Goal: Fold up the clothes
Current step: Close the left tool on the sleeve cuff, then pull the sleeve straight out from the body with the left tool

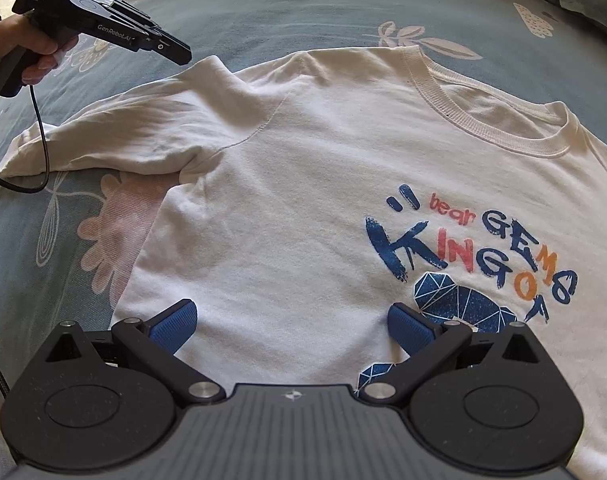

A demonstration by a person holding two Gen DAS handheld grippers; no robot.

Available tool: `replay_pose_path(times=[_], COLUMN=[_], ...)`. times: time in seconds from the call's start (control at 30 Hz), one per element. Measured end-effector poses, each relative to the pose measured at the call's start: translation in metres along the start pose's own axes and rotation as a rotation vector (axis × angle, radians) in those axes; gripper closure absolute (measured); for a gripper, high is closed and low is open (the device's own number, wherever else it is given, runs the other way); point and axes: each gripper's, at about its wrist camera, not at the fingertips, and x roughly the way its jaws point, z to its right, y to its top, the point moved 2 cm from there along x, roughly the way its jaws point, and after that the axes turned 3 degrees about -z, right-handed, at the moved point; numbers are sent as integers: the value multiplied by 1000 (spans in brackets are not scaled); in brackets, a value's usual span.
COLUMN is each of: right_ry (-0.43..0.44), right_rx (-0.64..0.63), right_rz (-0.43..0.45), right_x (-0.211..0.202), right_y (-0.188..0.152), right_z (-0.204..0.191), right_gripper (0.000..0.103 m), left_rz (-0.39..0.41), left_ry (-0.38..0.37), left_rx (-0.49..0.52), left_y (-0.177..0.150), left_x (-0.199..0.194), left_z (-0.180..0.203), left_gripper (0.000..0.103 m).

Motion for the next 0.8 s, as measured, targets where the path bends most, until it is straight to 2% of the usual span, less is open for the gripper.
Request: replay_pose_path(times=[0.1, 0.27, 0.47, 0.53, 0.57, 0.63, 0.73, 0.8], right_ry=[0, -5, -8, -12, -14, -16, -16, -17], right_rx=[-3, -12, -45, -56, -61, -66, -68, -66], right_rz=[5, 10, -1, -7, -11, -15, -19, -19], right_x=[0, 1, 3, 3, 4, 4, 4, 4], right_y=[0, -1, -1, 0, 0, 1, 1, 1], right_z=[0, -1, 0, 0, -1, -1, -1, -1], right_gripper=[0, 0, 0, 0, 0, 0, 0, 0], left_rz=[-31, -95, -112, -114, -110, -96, -75, -45], left_ry=[7, 24, 70, 99, 117, 174, 255, 271], left_rx=[-49, -79, -21, 11, 38, 70, -46, -124], left_y=[-18, -54, -72, -71, -70, -67, -64, -65], left_x=[-8, -16, -13, -12, -14, -18, -28, -42], left_z=[-12, -19, -8, -1, 4, 5, -21, -38], left_gripper=[83, 81, 80, 86, 101, 103, 101, 99])
